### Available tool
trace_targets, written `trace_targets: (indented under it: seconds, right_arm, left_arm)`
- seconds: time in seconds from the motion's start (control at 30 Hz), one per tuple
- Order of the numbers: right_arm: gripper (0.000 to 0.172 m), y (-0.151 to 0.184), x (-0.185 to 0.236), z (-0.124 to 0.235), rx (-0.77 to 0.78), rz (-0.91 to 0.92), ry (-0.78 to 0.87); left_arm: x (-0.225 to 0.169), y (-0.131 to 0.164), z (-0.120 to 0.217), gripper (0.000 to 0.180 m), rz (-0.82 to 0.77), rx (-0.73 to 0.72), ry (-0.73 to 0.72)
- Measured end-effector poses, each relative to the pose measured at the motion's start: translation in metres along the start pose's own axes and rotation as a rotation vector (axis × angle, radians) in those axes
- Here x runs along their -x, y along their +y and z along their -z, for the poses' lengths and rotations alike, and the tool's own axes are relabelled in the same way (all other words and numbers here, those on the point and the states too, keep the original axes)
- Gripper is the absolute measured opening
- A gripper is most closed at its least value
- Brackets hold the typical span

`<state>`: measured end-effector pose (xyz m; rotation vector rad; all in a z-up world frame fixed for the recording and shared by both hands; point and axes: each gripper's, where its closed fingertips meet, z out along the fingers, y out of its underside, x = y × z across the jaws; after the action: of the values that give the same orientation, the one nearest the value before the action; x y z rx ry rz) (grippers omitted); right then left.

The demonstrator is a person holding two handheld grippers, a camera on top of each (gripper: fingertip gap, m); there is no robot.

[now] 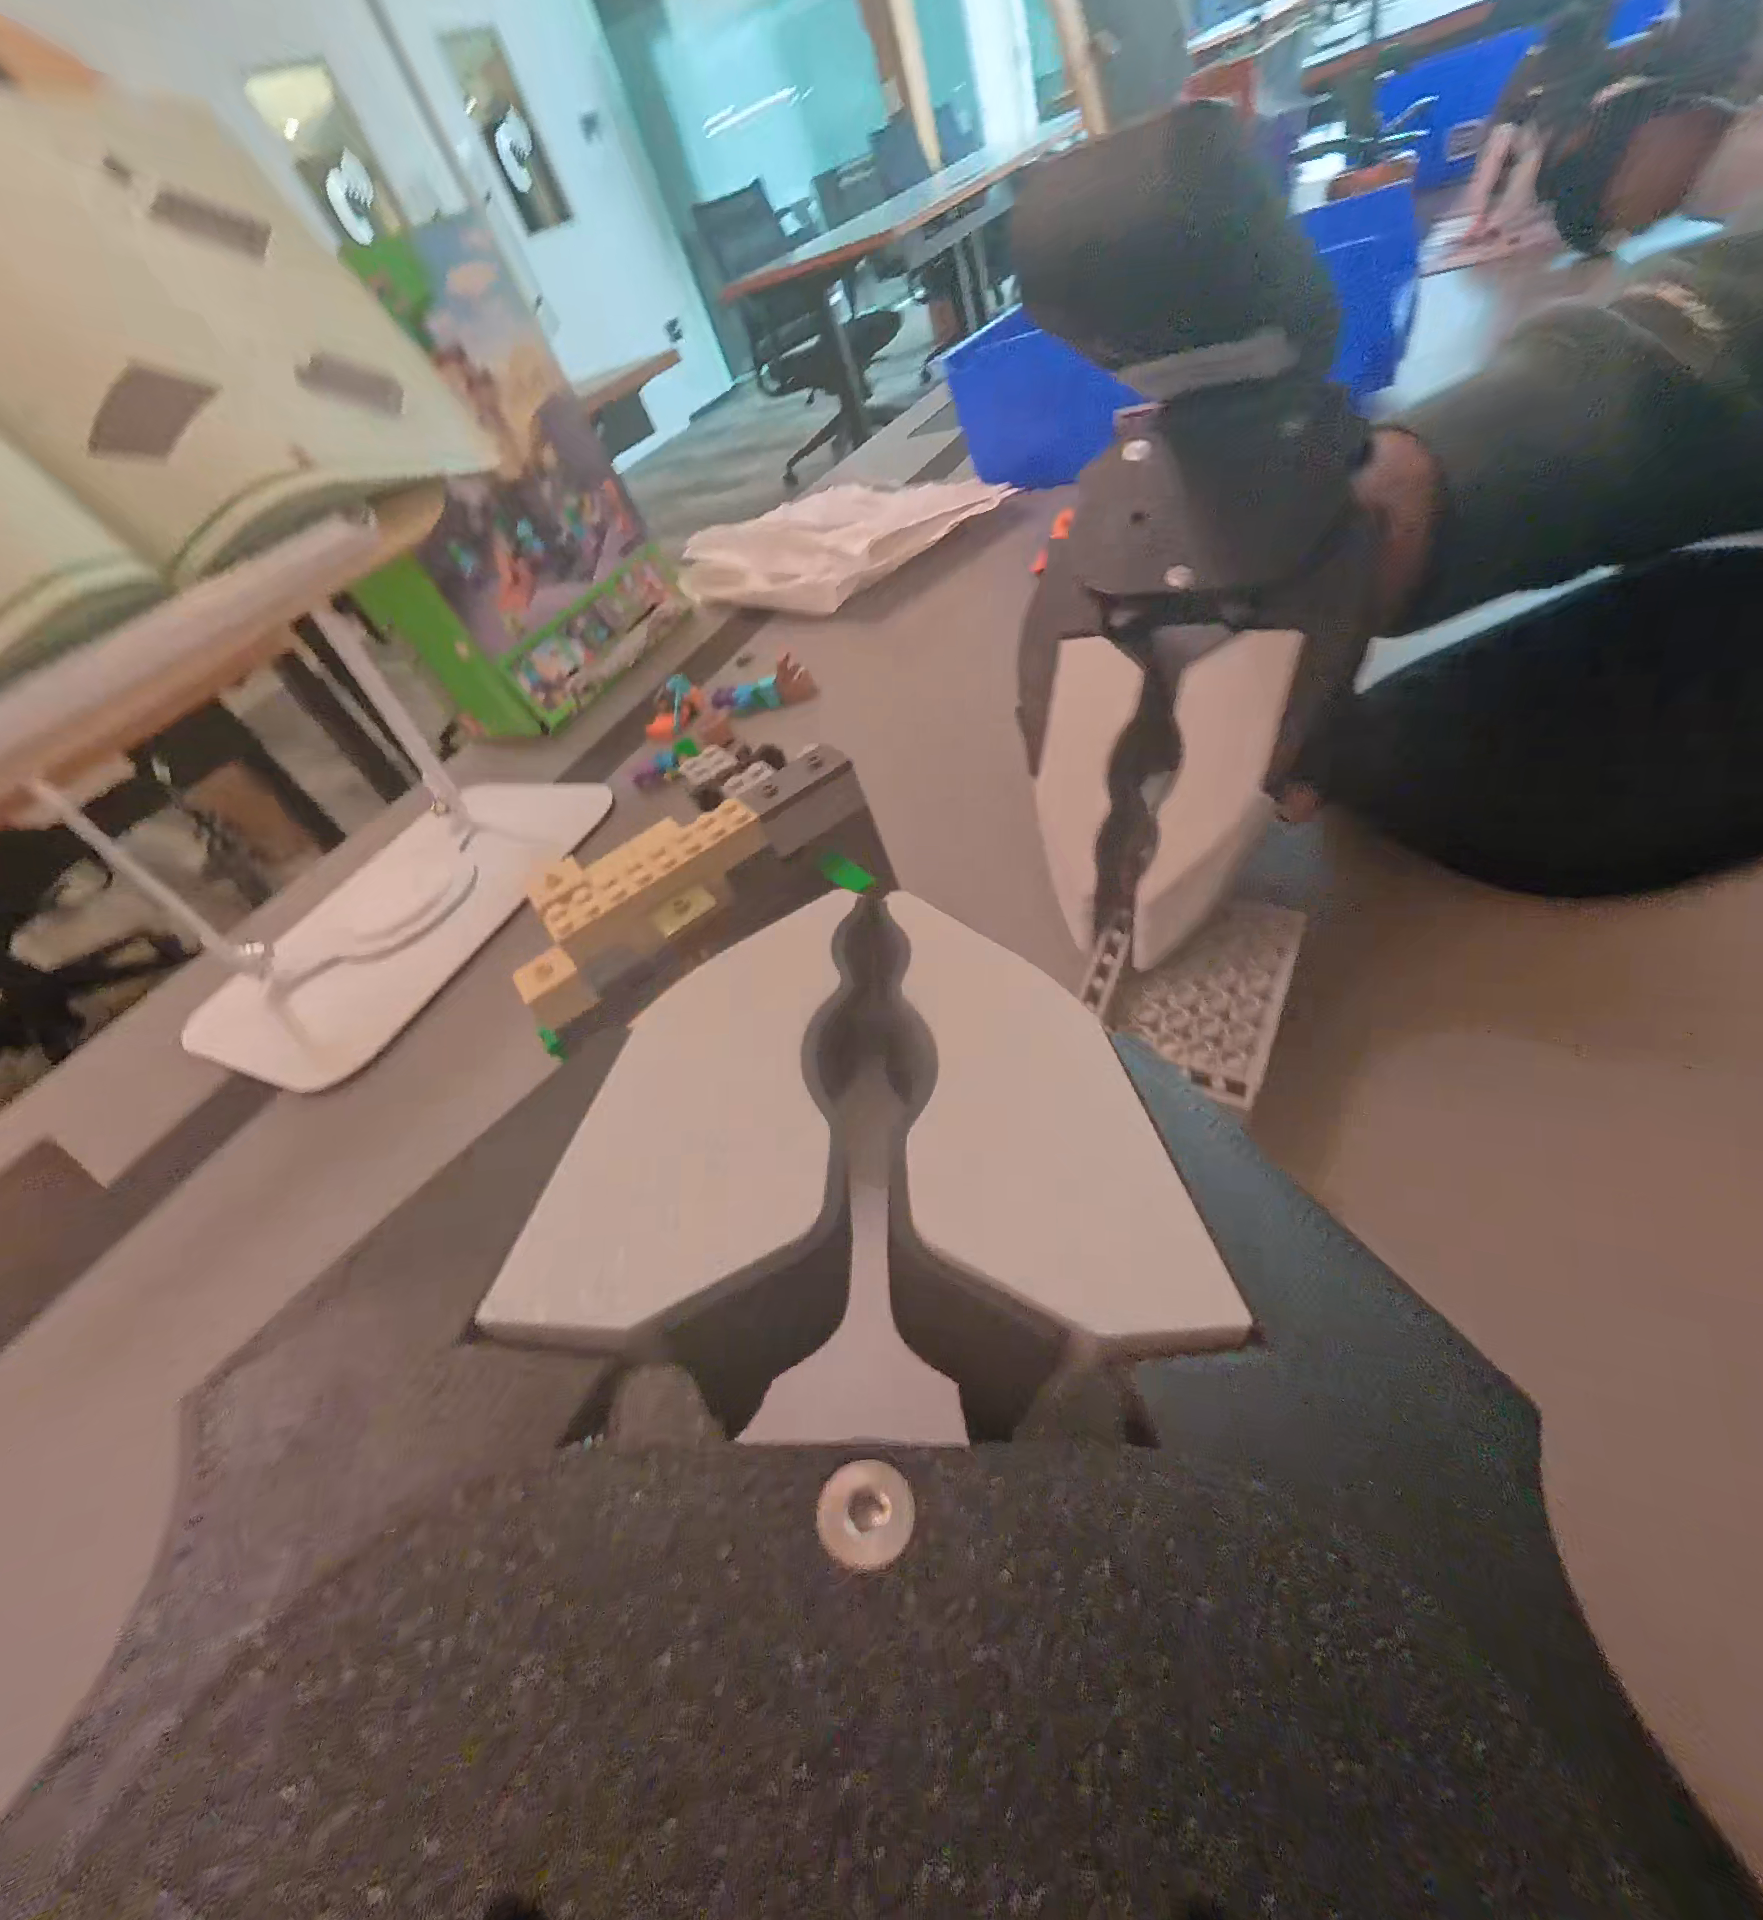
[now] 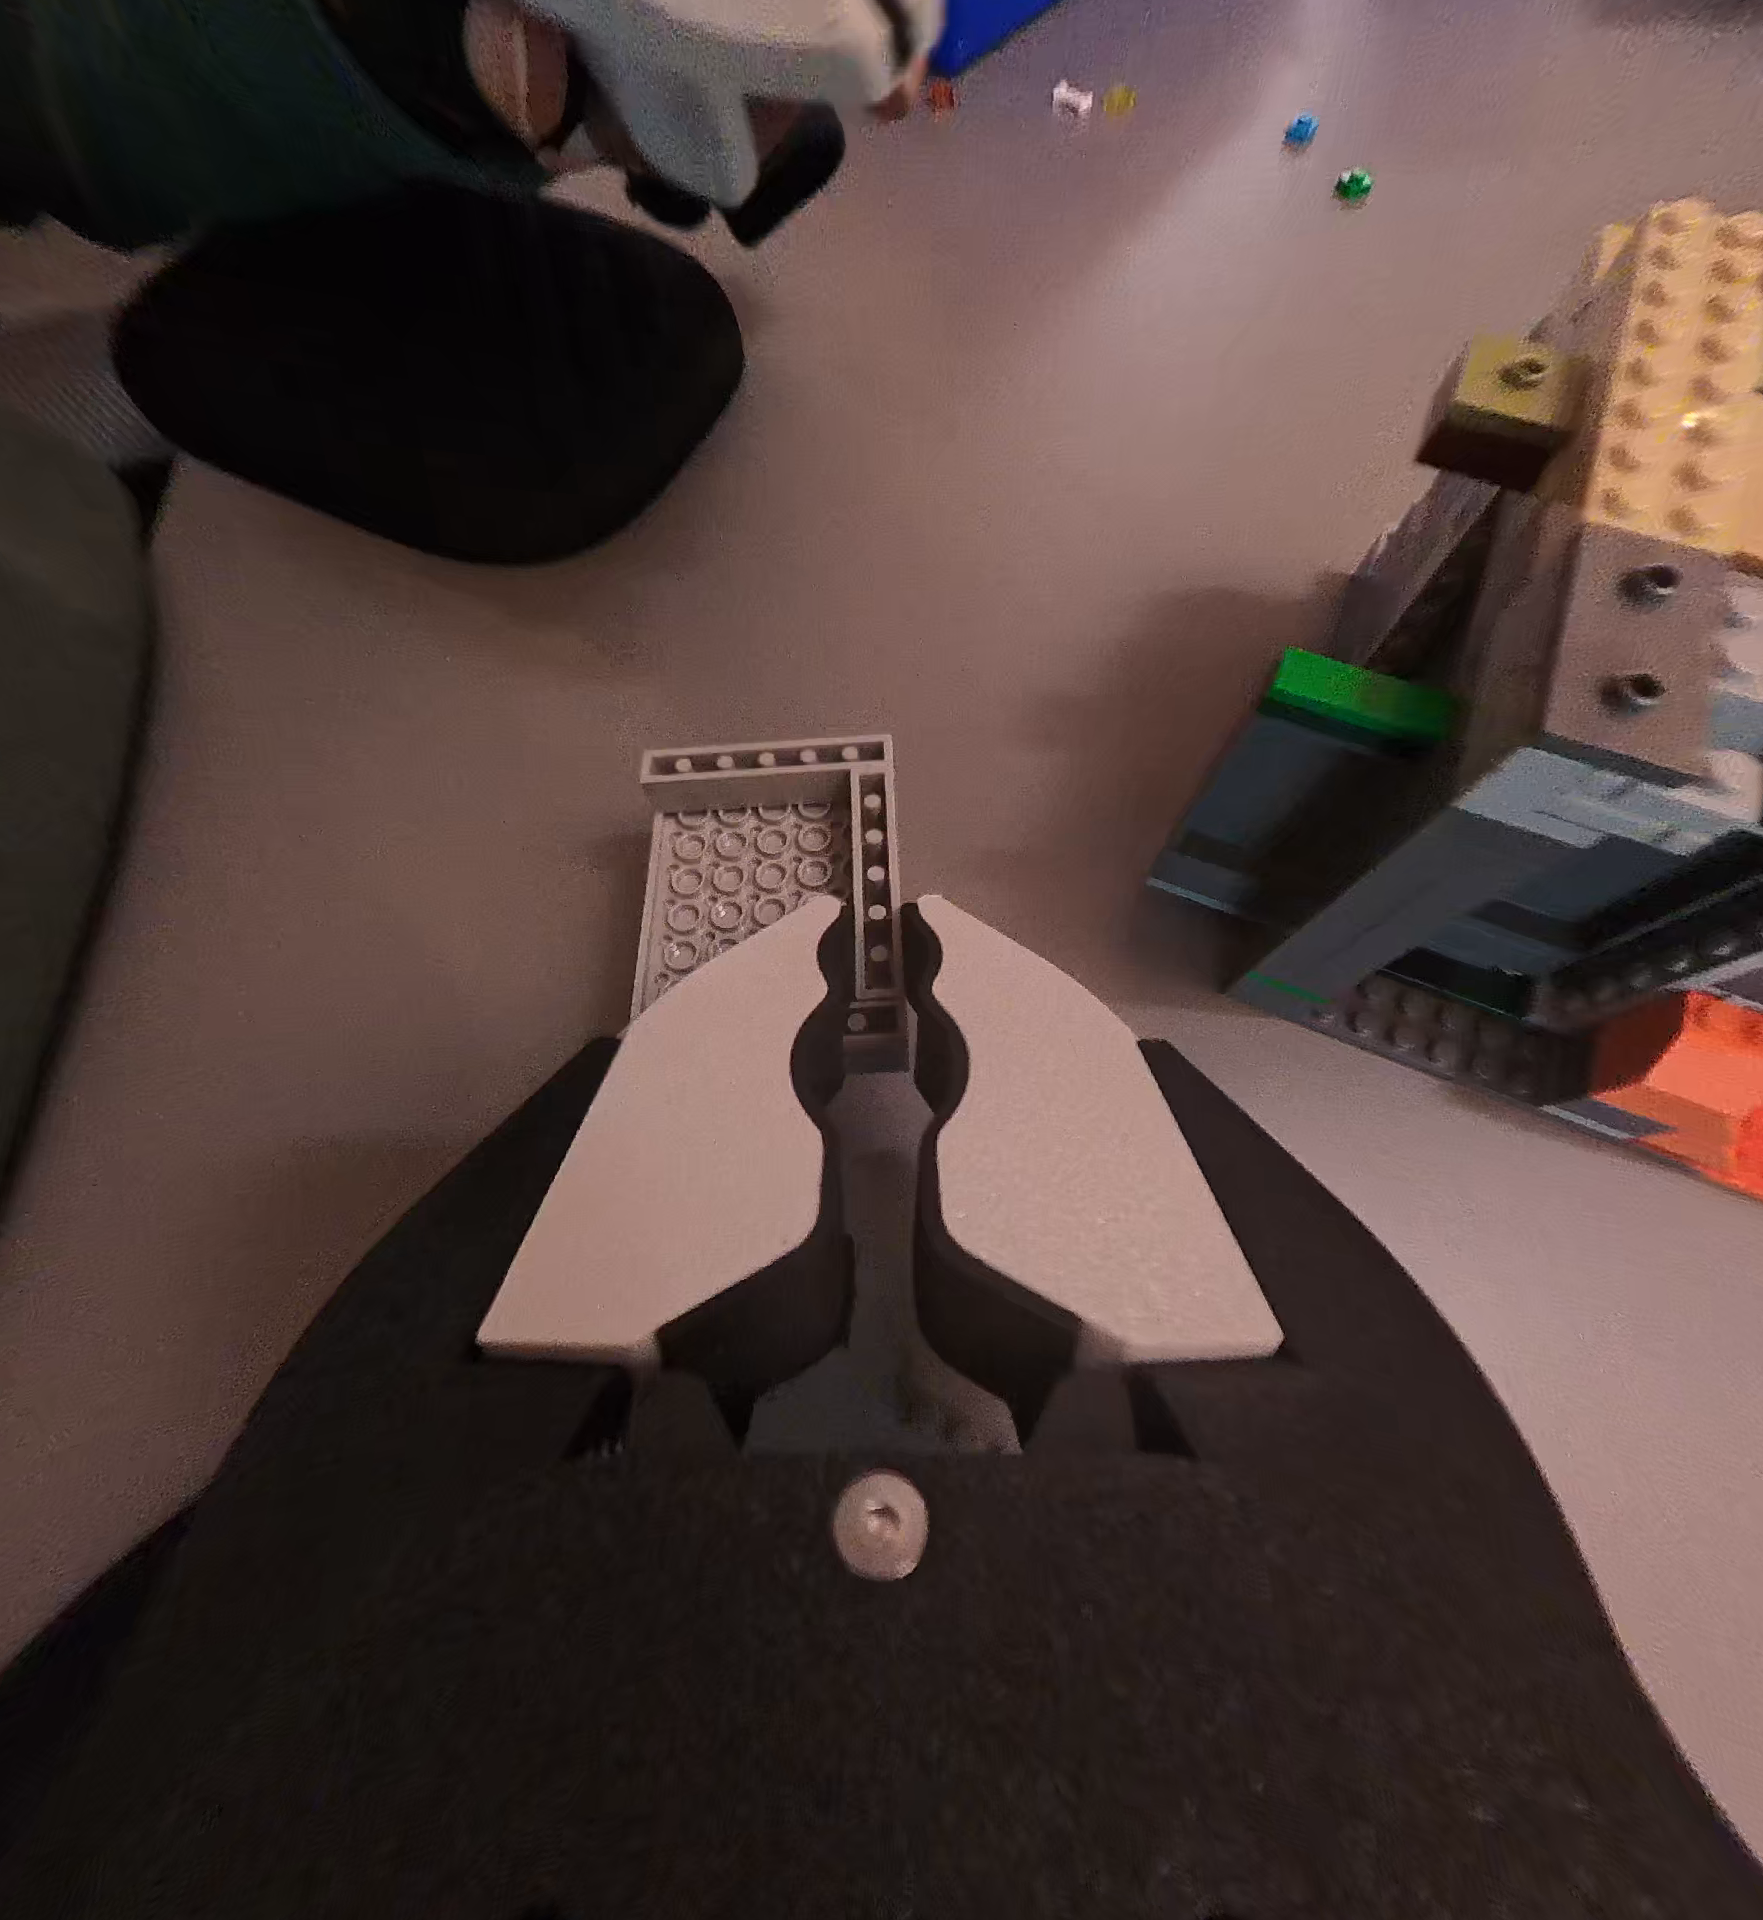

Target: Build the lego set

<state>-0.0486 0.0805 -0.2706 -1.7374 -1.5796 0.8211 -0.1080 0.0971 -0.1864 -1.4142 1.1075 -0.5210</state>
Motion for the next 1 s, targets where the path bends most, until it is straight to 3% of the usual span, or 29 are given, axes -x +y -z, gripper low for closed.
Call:
trace_targets:
  seconds: [0.4, 0.7, 1.0]
  right_arm:
    - [0.009, 0.016, 0.000, -0.023, 0.095, 0.106, 0.076]
    - [0.015, 0.017, 0.002, -0.020, 0.059, 0.136, 0.089]
    - [0.033, -0.027, -0.029, 0.024, -0.272, 0.029, 0.227]
  left_arm:
    - [0.024, 0.014, -0.031, 0.000, 0.312, 0.032, -0.150]
    - [0.022, 0.040, -0.048, 0.000, 0.328, 0.067, -0.181]
    - [0.025, 0.042, -0.049, 0.000, 0.289, 0.072, -0.198]
